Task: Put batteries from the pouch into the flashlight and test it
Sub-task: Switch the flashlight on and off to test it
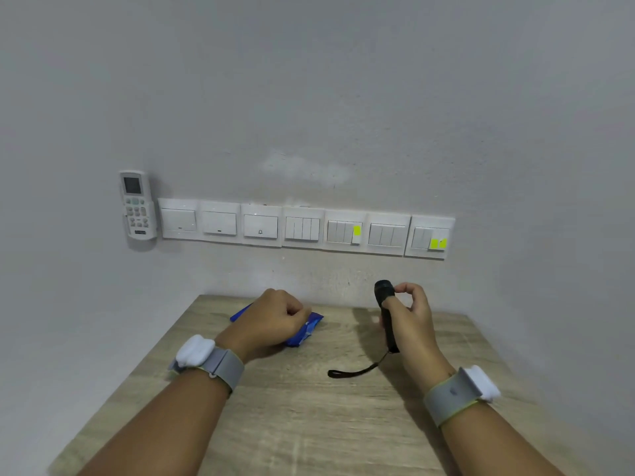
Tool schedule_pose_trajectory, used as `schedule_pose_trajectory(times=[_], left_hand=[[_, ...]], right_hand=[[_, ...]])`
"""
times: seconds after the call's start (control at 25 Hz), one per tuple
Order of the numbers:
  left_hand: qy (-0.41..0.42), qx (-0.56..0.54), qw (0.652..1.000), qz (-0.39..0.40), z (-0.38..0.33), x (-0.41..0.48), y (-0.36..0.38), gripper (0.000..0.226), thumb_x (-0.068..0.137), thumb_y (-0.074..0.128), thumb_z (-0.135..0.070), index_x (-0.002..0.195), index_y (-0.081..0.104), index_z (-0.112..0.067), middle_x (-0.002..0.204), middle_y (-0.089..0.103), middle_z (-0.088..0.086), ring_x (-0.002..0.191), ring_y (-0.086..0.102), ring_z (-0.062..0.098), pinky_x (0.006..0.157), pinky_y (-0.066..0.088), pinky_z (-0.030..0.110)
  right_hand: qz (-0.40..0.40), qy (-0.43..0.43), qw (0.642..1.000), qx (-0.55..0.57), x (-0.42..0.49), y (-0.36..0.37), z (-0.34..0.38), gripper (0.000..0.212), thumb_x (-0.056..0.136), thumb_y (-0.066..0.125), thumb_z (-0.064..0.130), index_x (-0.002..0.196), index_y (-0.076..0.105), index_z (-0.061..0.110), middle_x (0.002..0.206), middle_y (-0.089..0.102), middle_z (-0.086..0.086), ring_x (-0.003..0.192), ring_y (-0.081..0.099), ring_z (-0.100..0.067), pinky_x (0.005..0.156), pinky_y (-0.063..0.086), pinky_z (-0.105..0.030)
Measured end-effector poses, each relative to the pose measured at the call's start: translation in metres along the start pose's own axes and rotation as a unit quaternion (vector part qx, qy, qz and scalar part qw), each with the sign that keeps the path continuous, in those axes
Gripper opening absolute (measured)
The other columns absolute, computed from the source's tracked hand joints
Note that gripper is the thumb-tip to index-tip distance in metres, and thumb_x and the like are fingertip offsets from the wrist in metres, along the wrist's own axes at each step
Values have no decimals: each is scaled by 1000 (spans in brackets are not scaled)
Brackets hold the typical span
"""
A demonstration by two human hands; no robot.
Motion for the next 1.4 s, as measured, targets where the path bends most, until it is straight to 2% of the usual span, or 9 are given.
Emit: schedule_pose_trajectory(times=[0.16, 0.24, 0.32, 0.48, 0.6, 0.72, 0.96, 1.28, 1.4], left_hand=[[-12, -1, 1000, 2, -2, -2, 0, 55, 98, 57, -29, 50, 36, -17, 43, 32, -8, 41, 31, 7, 87, 59, 51], [-16, 4, 1000, 3, -4, -2, -1, 55, 99, 58, -30, 50, 37, -17, 44, 33, -8, 42, 32, 6, 73, 58, 47], [-13, 9, 1000, -1, -6, -2, 0, 52, 100, 58, -28, 52, 40, -18, 46, 37, -8, 44, 34, 6, 58, 44, 39], [-4, -1, 1000, -13, -8, -3, -1, 25, 99, 59, -27, 75, 66, -27, 65, 62, -7, 58, 51, 5, 61, 43, 25], [2, -10, 1000, -10, -6, -2, -1, 14, 98, 60, -23, 91, 68, -32, 69, 60, -5, 63, 52, 8, 62, 45, 24], [11, -7, 1000, -21, -2, 2, -1, 16, 96, 59, -20, 94, 66, -34, 73, 59, -8, 66, 54, 9, 65, 48, 27], [11, 11, 999, -50, 2, 5, -2, 17, 95, 60, -16, 97, 67, -31, 83, 59, -7, 73, 52, 11, 68, 45, 26], [4, 15, 998, -60, 3, 5, -6, 18, 96, 59, -13, 99, 68, -29, 87, 61, -5, 81, 57, 13, 74, 50, 28], [4, 20, 998, -57, -1, 3, -6, 19, 97, 58, -13, 100, 67, -29, 89, 62, -6, 84, 58, 14, 76, 52, 30]], right_hand=[[7, 36, 999, 10, 7, -3, -6, 24, 87, 61, 8, 105, 56, 25, 78, 62, -14, 65, 57, -27, 50, 42, -28], [30, 68, 997, -2, 10, -2, -11, 28, 85, 57, 2, 106, 59, 20, 78, 61, -14, 60, 54, -26, 47, 41, -26], [65, 91, 994, -17, 10, 1, -14, 28, 82, 55, -6, 102, 65, 11, 70, 59, -14, 51, 50, -24, 44, 39, -26], [70, 63, 996, 6, 12, -3, -13, 24, 82, 61, -14, 94, 70, 4, 73, 65, -17, 52, 59, -25, 47, 47, -29], [5, 4, 997, 79, 19, -10, -4, 30, 84, 68, -13, 104, 62, 8, 90, 64, -14, 54, 62, -24, 50, 53, -28], [-52, -54, 991, 111, 34, -14, 8, 37, 82, 72, -12, 103, 57, 15, 87, 65, -8, 58, 59, -20, 51, 49, -28], [-62, -85, 994, 2, 75, -11, 8, 37, 82, 75, -6, 110, 65, 17, 107, 73, -9, 98, 70, -22, 91, 57, -38], [-6, -88, 989, -120, 91, -2, -36, 42, 87, 72, 2, 126, 65, 14, 117, 70, -1, 113, 65, -22, 103, 50, -36], [27, -68, 981, -182, 92, -8, -43, 39, 87, 72, 5, 123, 65, 15, 117, 71, -3, 113, 65, -26, 99, 50, -37]])
Point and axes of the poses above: each hand's wrist, its own x-axis towards the middle knuckle, its own y-axis out of the palm, z = x × y, the point moved 1 cm from there along x, towards the middle knuckle
